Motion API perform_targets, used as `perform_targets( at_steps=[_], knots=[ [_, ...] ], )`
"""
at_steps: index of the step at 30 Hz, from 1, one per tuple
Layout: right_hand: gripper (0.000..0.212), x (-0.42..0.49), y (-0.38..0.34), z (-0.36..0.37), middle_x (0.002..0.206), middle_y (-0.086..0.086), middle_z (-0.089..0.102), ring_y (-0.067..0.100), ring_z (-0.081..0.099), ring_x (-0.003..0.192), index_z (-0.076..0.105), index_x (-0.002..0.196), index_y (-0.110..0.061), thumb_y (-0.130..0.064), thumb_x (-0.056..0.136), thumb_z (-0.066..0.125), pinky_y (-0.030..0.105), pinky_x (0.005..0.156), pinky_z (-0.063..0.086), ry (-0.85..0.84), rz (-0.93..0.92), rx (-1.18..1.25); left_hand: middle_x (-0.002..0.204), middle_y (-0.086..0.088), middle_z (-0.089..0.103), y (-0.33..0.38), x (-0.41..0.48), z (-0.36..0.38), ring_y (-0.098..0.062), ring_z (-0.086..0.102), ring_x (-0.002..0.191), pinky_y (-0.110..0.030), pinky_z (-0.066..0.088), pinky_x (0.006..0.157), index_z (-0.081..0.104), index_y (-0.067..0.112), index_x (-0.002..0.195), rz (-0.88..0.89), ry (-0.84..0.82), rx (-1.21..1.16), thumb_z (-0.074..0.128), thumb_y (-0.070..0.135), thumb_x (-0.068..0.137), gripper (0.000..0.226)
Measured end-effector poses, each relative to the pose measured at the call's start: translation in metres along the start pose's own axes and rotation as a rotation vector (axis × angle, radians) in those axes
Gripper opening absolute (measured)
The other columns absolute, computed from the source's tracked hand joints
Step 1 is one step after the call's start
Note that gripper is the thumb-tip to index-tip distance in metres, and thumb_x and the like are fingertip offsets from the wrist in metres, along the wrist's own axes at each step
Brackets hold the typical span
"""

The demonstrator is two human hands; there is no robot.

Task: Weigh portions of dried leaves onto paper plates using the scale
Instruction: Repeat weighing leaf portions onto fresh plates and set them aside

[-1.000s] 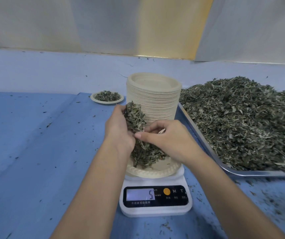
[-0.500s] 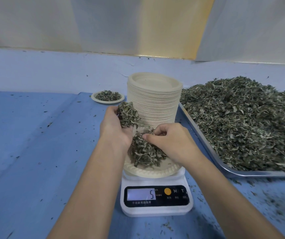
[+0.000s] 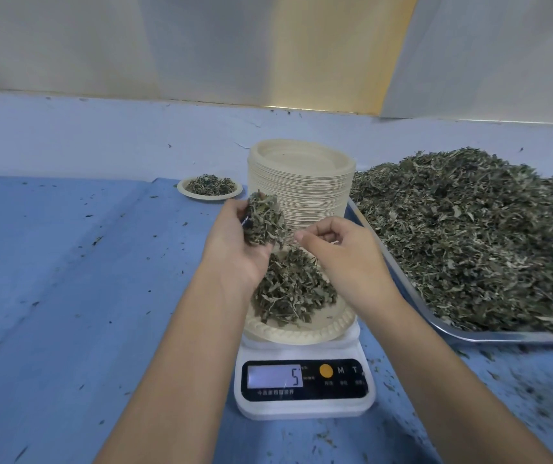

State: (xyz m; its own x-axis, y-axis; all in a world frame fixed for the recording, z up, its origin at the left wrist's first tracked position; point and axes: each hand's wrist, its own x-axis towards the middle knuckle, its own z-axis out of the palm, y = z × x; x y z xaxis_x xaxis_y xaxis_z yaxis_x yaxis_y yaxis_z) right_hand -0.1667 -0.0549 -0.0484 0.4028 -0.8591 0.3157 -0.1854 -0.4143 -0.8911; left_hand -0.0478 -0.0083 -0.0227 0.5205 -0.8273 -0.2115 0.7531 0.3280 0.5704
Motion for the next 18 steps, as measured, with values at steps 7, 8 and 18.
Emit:
perform_targets(
  at_steps=[7,8,18],
  knots=[
    [0.004,0.0023,-0.0011,0.0044,0.087,-0.001,0.067,0.004,0.063,0.065,0.063,0.088,-0.022,-0.026,0.088,0.064,0.025,0.062,0.051,-0.016,0.076,0.220,0.068,-0.005,0.065,-0.0048,-0.0027,0.0040,-0.014,0.063,0.056,-0.019,0.049,0.044,0.062,0.009,0.078,-0.004,0.013,0.057,0.047,0.010,0.094,0.022],
    [0.002,0.0028,-0.0017,0.0041,0.090,0.000,0.067,0.006,0.064,0.068,0.063,0.090,-0.022,-0.024,0.089,0.062,0.025,0.064,0.053,-0.016,0.084,0.262,0.069,-0.005,0.065,-0.0053,-0.0029,0.0040,-0.014,0.063,0.056,-0.019,0.050,0.044,0.062,0.010,0.078,-0.001,0.017,0.068,0.047,0.010,0.094,0.022],
    [0.026,-0.0006,-0.0049,0.0047,0.096,-0.005,0.070,0.003,0.069,0.079,0.067,0.110,-0.024,-0.023,0.085,0.070,0.029,0.080,0.058,-0.059,0.027,0.318,0.075,-0.003,0.064,-0.0100,-0.0010,0.0049,-0.016,0.061,0.067,-0.027,0.050,0.062,0.064,0.012,0.081,0.032,0.049,0.212,0.048,0.010,0.093,0.019]
  ],
)
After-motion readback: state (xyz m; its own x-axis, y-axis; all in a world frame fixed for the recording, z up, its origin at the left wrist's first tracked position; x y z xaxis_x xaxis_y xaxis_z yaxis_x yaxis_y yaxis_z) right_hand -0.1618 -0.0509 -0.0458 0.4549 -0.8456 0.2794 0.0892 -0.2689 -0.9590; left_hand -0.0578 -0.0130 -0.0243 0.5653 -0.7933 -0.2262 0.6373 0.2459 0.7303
